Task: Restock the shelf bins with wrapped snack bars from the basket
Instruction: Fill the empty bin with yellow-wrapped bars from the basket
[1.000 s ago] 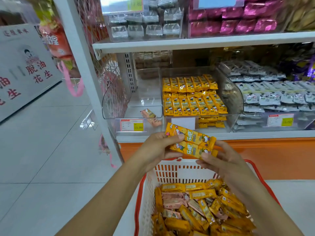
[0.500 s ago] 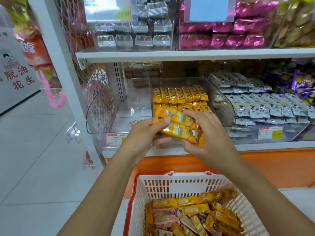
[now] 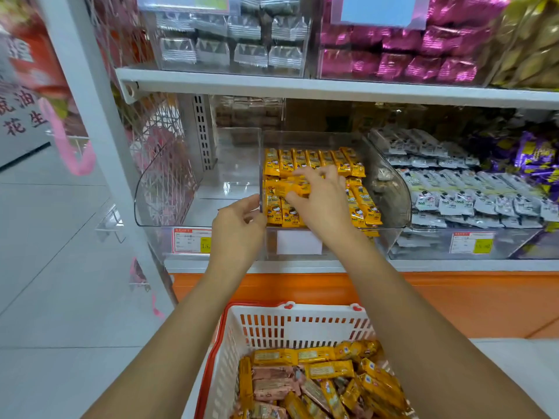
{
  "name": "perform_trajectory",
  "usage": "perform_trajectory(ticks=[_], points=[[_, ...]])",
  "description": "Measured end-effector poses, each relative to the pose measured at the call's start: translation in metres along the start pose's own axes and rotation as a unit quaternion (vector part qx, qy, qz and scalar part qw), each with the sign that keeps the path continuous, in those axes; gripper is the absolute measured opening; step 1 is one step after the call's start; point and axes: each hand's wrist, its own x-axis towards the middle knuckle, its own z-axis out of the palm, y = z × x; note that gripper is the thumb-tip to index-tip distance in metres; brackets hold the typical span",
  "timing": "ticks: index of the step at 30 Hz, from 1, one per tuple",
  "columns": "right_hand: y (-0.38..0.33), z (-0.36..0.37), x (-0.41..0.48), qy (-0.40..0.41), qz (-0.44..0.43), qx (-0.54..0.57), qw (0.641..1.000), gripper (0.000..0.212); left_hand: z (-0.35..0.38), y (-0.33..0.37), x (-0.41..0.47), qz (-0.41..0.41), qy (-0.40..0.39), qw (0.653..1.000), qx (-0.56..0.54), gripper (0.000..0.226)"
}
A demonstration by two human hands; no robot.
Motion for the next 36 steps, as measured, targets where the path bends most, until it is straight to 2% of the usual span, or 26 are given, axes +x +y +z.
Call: perform_trajectory(ticks=[2, 5, 8, 11, 13, 15, 18, 20, 21, 23, 26, 28, 30, 32, 34, 36], points=[[-0.007, 0.011, 0.006, -0.009, -0.003, -0.026, 1.000, 0.039, -0.001, 0.000, -0.001, 0.009, 0.001, 1.000, 0.006, 0.039], [-0.014, 0.022, 0.009, -0.049, -0.007, -0.064, 0.997, 0.049, -0.002, 0.000, -0.001, 0.013, 0.008, 1.000, -0.005, 0.040], [-0.015, 0.024, 0.005, -0.095, -0.001, -0.038, 0.995, 0.055, -0.002, -0.002, 0.001, 0.020, 0.004, 1.000, -0.008, 0.039], [-0.014, 0.021, -0.002, -0.137, -0.020, -0.030, 0.990, 0.051, -0.003, -0.003, 0.001, 0.022, -0.001, 1.000, -0.013, 0.039], [-0.013, 0.019, -0.005, -0.137, -0.025, -0.013, 0.990, 0.048, -0.004, -0.003, -0.002, 0.030, -0.008, 0.999, -0.011, 0.037], [-0.010, 0.017, -0.009, -0.090, -0.034, 0.016, 0.995, 0.042, -0.007, -0.004, -0.007, 0.048, -0.016, 0.999, 0.005, 0.037], [-0.005, 0.009, -0.032, 0.055, -0.073, 0.072, 0.993, 0.021, -0.013, -0.008, -0.019, 0.081, -0.015, 0.996, 0.024, 0.031], [0.000, 0.004, -0.059, 0.128, -0.103, 0.106, 0.981, 0.039, -0.019, -0.013, -0.030, 0.095, -0.025, 0.993, 0.060, 0.018], [0.003, 0.003, -0.075, 0.132, -0.113, 0.120, 0.977, 0.046, -0.023, -0.016, -0.037, 0.099, -0.040, 0.990, 0.097, 0.020], [0.016, 0.009, -0.105, 0.095, -0.120, 0.122, 0.981, 0.052, -0.029, -0.027, -0.050, 0.099, -0.087, 0.971, 0.199, 0.034], [0.047, 0.031, -0.144, 0.016, -0.108, 0.074, 0.991, 0.053, -0.037, -0.053, -0.064, 0.087, -0.167, 0.912, 0.364, 0.046], [0.071, 0.050, -0.168, -0.060, -0.079, 0.063, 0.993, 0.051, -0.045, -0.077, -0.072, 0.030, -0.234, 0.865, 0.442, 0.041], [0.093, 0.069, -0.190, -0.151, -0.051, 0.061, 0.985, 0.038, -0.054, -0.097, -0.081, -0.045, -0.300, 0.813, 0.497, 0.031], [0.110, 0.090, -0.210, -0.273, 0.010, 0.026, 0.962, 0.021, -0.061, -0.108, -0.094, -0.106, -0.351, 0.765, 0.529, 0.038], [0.122, 0.108, -0.226, -0.393, 0.103, -0.033, 0.913, 0.047, -0.064, -0.112, -0.104, -0.135, -0.368, 0.757, 0.524, 0.047], [0.131, 0.121, -0.236, -0.451, 0.163, -0.092, 0.873, 0.069, -0.064, -0.113, -0.108, -0.135, -0.366, 0.767, 0.509, 0.050]])
